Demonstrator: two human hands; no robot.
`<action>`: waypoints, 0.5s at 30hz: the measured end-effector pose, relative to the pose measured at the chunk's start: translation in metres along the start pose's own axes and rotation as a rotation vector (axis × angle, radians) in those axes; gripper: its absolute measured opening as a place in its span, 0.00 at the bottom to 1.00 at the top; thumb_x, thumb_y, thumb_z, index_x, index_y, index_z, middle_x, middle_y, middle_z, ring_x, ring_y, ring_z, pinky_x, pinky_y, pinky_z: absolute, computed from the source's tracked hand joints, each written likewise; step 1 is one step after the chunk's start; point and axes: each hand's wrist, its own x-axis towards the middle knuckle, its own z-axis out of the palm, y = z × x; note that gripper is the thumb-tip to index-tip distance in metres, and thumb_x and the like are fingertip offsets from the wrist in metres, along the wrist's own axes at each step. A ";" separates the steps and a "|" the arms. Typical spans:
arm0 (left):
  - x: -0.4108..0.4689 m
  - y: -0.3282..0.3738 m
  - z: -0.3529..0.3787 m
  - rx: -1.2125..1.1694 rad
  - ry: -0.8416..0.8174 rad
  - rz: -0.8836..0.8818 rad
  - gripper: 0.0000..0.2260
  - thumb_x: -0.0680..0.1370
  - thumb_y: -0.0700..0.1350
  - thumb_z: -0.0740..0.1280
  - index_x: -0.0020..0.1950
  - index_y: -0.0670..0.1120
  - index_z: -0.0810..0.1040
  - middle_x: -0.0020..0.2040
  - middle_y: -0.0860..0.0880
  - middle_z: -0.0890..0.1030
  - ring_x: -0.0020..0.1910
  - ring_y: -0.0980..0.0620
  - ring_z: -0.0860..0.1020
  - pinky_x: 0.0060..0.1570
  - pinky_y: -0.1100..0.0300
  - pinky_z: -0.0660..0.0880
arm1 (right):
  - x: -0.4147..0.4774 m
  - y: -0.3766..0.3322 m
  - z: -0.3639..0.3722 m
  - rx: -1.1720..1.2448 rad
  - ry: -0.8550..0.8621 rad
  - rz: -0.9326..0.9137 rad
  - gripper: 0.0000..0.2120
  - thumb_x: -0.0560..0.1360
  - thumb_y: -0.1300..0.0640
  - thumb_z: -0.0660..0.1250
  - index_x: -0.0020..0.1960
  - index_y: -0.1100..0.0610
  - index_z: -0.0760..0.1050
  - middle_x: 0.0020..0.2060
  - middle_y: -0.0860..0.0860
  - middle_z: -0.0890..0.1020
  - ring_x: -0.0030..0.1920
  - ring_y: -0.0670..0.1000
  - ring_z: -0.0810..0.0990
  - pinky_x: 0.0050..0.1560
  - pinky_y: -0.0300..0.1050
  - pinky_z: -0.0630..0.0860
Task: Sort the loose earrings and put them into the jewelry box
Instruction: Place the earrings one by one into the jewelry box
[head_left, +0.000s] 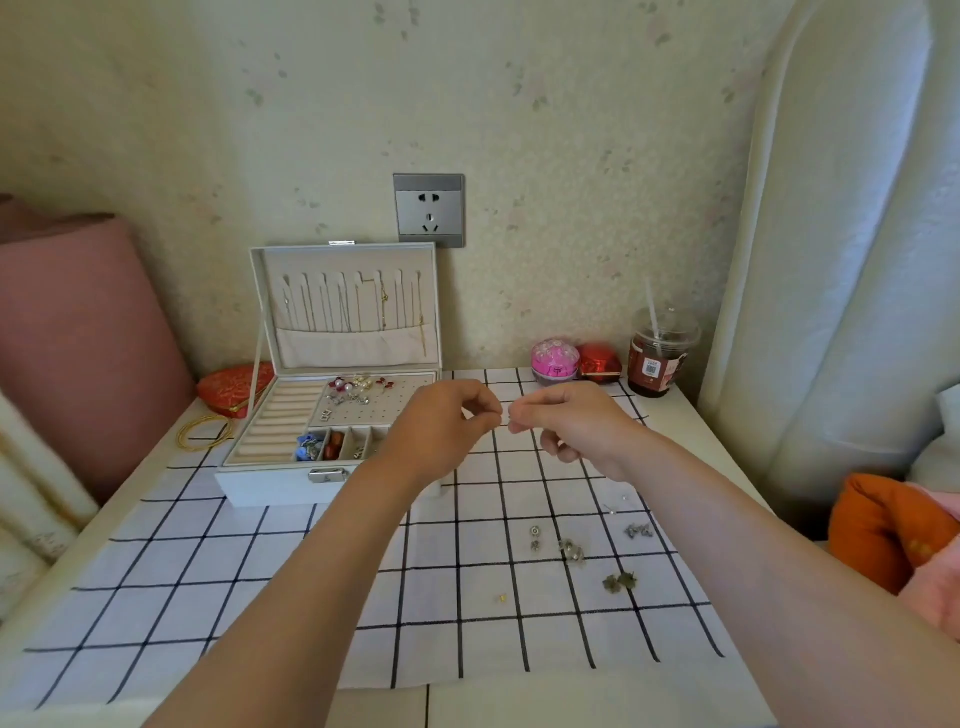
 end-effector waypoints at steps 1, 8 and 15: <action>-0.003 -0.004 -0.004 -0.025 0.004 -0.016 0.02 0.77 0.46 0.70 0.46 0.52 0.82 0.39 0.57 0.82 0.34 0.63 0.78 0.38 0.71 0.71 | 0.002 -0.003 0.004 0.057 -0.017 0.011 0.07 0.75 0.57 0.73 0.51 0.58 0.84 0.45 0.54 0.87 0.28 0.47 0.71 0.26 0.39 0.63; -0.014 -0.022 -0.030 -0.194 0.096 -0.061 0.02 0.77 0.45 0.71 0.46 0.52 0.83 0.39 0.51 0.84 0.35 0.55 0.81 0.38 0.65 0.77 | 0.015 -0.025 0.039 0.185 -0.124 -0.002 0.10 0.73 0.65 0.74 0.54 0.59 0.83 0.33 0.51 0.80 0.29 0.47 0.69 0.25 0.37 0.63; -0.015 -0.043 -0.071 -0.283 0.220 -0.048 0.06 0.77 0.46 0.71 0.51 0.56 0.81 0.41 0.51 0.83 0.36 0.51 0.82 0.36 0.66 0.75 | 0.034 -0.057 0.066 0.096 -0.103 -0.057 0.09 0.72 0.59 0.76 0.52 0.58 0.84 0.49 0.56 0.87 0.29 0.46 0.76 0.27 0.38 0.66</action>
